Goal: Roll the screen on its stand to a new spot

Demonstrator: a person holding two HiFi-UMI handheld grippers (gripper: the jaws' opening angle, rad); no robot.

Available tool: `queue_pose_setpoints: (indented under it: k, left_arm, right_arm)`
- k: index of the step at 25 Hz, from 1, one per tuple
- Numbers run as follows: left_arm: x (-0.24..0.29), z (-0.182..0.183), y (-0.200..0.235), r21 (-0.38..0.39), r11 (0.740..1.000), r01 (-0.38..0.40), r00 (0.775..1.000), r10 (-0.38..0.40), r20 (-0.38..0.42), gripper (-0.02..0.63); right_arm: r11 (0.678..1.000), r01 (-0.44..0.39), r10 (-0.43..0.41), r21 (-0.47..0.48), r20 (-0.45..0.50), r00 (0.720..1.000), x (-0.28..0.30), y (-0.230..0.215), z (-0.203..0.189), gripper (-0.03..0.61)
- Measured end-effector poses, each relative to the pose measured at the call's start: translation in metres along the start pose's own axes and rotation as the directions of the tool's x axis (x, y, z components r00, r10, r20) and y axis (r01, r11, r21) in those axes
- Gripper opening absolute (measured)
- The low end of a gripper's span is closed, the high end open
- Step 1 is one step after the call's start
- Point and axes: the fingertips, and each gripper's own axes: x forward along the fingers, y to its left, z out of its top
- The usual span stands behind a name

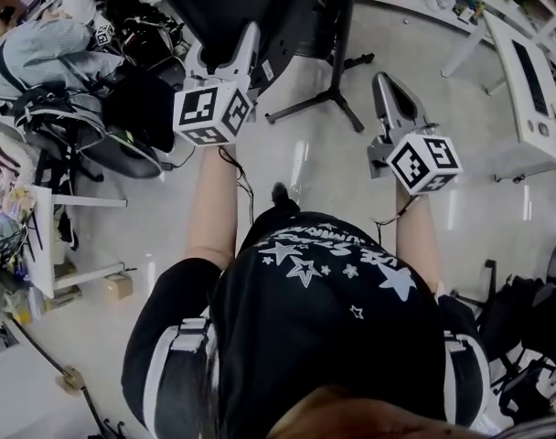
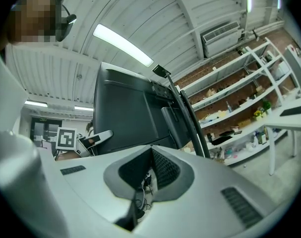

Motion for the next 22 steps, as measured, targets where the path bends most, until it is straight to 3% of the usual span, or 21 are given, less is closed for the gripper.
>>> queue_pose_setpoints:
  k: [5, 10, 18, 22]
  left_arm:
    - [-0.033, 0.002, 0.003, 0.004, 0.996, -0.092, 0.996, 0.092, -0.023, 0.23]
    - [-0.071, -0.005, -0.014, 0.009, 0.994, -0.108, 0.991, 0.108, -0.084, 0.23]
    - [-0.099, -0.021, -0.032, -0.056, 0.998, -0.028, 0.989, 0.019, -0.146, 0.229]
    - [-0.109, -0.027, -0.036, -0.135, 0.991, 0.029, 0.986, -0.05, -0.159, 0.229]
  right_arm:
    - [1.0, -0.012, 0.013, 0.026, -0.022, 1.0, -0.022, -0.004, -0.011, 0.006]
    - [0.996, -0.021, 0.025, 0.083, -0.046, 0.999, -0.036, -0.007, -0.032, 0.006]
    - [0.994, -0.001, 0.007, 0.113, -0.046, 0.999, -0.043, 0.011, -0.052, 0.006]
    - [0.996, 0.016, -0.01, 0.092, -0.069, 0.998, -0.042, 0.022, -0.057, 0.006]
